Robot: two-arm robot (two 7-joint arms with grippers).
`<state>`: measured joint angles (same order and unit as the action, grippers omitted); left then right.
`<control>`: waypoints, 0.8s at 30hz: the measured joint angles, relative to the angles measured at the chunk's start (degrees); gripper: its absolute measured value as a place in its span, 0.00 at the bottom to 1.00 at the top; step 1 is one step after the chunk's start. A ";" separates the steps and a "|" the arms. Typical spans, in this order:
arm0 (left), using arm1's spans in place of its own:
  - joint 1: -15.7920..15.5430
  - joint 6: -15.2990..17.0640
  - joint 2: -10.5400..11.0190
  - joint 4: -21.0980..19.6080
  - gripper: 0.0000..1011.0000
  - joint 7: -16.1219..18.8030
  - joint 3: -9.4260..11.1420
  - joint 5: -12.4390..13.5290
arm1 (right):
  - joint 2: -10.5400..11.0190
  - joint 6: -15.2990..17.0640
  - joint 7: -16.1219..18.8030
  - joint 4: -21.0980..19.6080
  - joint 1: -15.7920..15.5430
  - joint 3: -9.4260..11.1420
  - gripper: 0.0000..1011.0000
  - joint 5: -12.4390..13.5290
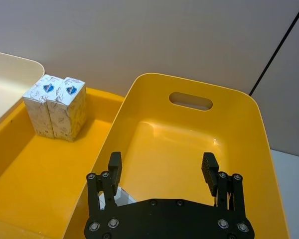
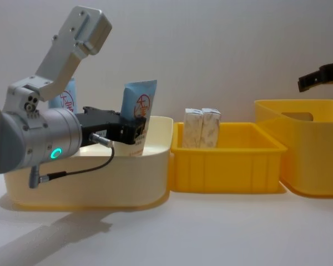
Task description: Bimanual collaborative sorting of washing and personal care products
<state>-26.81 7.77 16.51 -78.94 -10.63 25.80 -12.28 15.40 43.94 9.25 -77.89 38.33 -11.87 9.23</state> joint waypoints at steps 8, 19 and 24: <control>0.00 0.00 0.00 0.00 0.25 -0.01 0.00 0.00 | 0.00 0.00 0.00 0.00 0.00 0.00 0.99 0.00; 0.00 0.00 0.00 0.00 0.25 0.00 -0.01 0.00 | 0.00 0.00 0.00 0.00 0.00 0.00 0.99 0.00; 0.00 0.00 -0.01 0.00 0.25 0.00 -0.03 0.00 | 0.00 0.00 0.00 0.00 0.00 0.00 0.99 0.00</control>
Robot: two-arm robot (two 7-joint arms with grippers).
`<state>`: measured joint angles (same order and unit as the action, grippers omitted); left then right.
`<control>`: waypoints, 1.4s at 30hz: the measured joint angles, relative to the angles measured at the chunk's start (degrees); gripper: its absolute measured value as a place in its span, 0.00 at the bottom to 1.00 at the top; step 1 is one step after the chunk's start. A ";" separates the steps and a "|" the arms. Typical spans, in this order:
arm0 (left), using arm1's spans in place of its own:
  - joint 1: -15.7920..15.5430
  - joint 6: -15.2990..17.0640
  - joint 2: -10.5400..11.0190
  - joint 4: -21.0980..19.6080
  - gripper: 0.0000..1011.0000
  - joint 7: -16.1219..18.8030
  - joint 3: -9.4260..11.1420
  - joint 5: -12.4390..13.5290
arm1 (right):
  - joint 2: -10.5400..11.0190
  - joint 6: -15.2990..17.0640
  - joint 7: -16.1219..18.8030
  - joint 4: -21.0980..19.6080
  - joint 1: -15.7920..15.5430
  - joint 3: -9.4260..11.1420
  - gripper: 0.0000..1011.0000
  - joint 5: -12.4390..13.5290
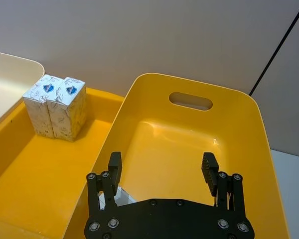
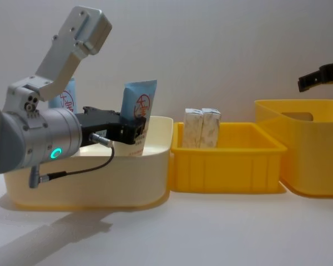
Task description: Bimanual collaborative sorting of washing and personal care products
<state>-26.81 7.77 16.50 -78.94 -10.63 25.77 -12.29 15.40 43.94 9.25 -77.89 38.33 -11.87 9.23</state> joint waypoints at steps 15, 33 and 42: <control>-0.43 -1.97 0.14 -1.90 0.25 0.52 -0.68 1.45 | 0.00 0.00 0.00 0.00 0.00 0.00 0.99 0.00; -2.10 -5.48 0.45 -9.21 0.25 1.73 -2.15 4.27 | 0.20 -0.38 0.50 0.03 0.21 -0.56 0.99 -0.27; -2.32 -9.18 -1.02 -9.63 0.25 0.44 -3.75 1.63 | 1.36 -3.33 3.66 -0.02 0.83 -2.77 0.99 -1.06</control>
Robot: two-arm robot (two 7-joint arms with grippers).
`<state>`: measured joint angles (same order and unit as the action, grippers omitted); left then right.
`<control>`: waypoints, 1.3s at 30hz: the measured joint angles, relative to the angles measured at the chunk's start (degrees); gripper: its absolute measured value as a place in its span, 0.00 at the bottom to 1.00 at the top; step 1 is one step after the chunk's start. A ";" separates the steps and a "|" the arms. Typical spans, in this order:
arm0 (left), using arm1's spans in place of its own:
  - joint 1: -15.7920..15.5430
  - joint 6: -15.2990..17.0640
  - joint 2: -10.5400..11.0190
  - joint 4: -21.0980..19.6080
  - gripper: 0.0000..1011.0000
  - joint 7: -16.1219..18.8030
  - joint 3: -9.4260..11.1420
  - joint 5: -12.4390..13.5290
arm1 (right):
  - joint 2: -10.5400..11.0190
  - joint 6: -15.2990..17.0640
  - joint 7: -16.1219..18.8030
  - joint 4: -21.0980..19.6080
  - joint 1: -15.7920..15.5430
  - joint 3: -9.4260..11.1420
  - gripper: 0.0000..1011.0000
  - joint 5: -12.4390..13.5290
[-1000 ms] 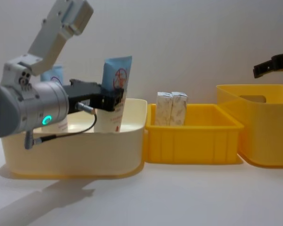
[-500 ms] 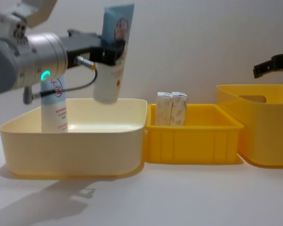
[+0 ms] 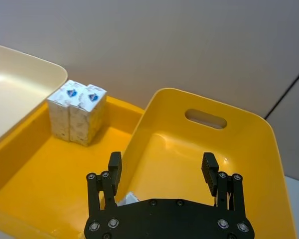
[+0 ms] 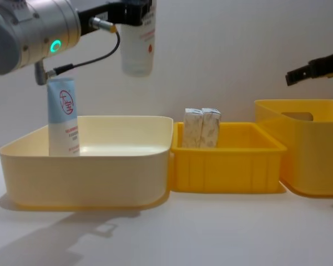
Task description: Bimanual collaborative sorting of washing and personal care products
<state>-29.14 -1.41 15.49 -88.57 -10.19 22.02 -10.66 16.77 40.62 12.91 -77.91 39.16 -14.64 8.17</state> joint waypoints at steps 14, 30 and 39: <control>0.11 -5.62 -2.69 3.19 0.25 -5.29 -3.12 -7.60 | 2.28 -4.81 7.59 -1.68 0.28 -3.58 0.99 -0.08; 2.08 -8.84 -3.69 5.40 0.25 -8.84 -5.84 -11.97 | 3.93 -11.14 14.24 -0.88 2.21 -8.30 0.99 -0.38; 3.94 -8.96 -3.72 4.50 0.25 -8.78 -6.88 -12.25 | 3.46 -14.66 16.25 1.11 4.33 -11.49 0.99 -1.82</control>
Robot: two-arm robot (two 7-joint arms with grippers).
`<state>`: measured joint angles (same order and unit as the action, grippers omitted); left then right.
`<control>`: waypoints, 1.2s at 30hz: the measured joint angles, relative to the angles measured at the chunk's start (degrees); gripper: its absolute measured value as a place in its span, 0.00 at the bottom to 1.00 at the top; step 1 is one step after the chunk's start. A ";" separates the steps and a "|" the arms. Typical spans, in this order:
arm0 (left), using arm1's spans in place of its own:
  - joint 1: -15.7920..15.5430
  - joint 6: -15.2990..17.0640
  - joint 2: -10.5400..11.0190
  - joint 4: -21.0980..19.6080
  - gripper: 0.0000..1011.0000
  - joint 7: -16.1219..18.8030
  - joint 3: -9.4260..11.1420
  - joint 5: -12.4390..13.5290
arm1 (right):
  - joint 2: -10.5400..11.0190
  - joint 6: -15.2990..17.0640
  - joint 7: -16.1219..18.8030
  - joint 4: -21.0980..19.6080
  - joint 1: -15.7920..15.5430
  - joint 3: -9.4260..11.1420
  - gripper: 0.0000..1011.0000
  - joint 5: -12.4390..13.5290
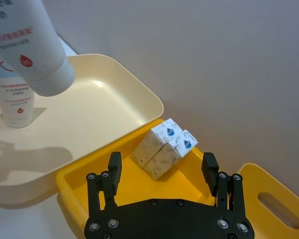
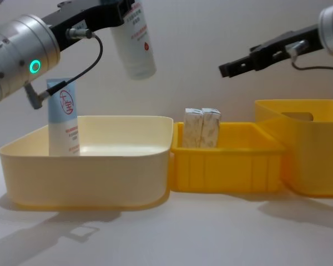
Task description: Bimanual collaborative sorting of washing and personal care products
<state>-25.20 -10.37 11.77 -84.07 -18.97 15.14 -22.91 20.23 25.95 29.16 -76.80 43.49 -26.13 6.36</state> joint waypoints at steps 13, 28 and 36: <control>1.63 0.12 -0.51 -0.77 0.25 0.34 -0.98 0.02 | -1.11 -6.77 6.15 4.97 4.68 -5.92 0.99 -1.86; 2.46 0.13 -1.06 -1.17 0.25 0.01 -1.35 -0.50 | -3.03 -15.63 14.74 12.88 11.81 -13.85 0.99 -4.96; 2.90 -0.08 -1.44 -1.27 0.25 -0.11 -1.46 -1.14 | -3.90 -17.78 15.73 15.23 13.64 -15.49 0.99 -5.55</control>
<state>-22.30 -10.45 10.33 -85.33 -19.08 13.68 -24.04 16.33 8.17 44.90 -61.57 57.13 -41.62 0.81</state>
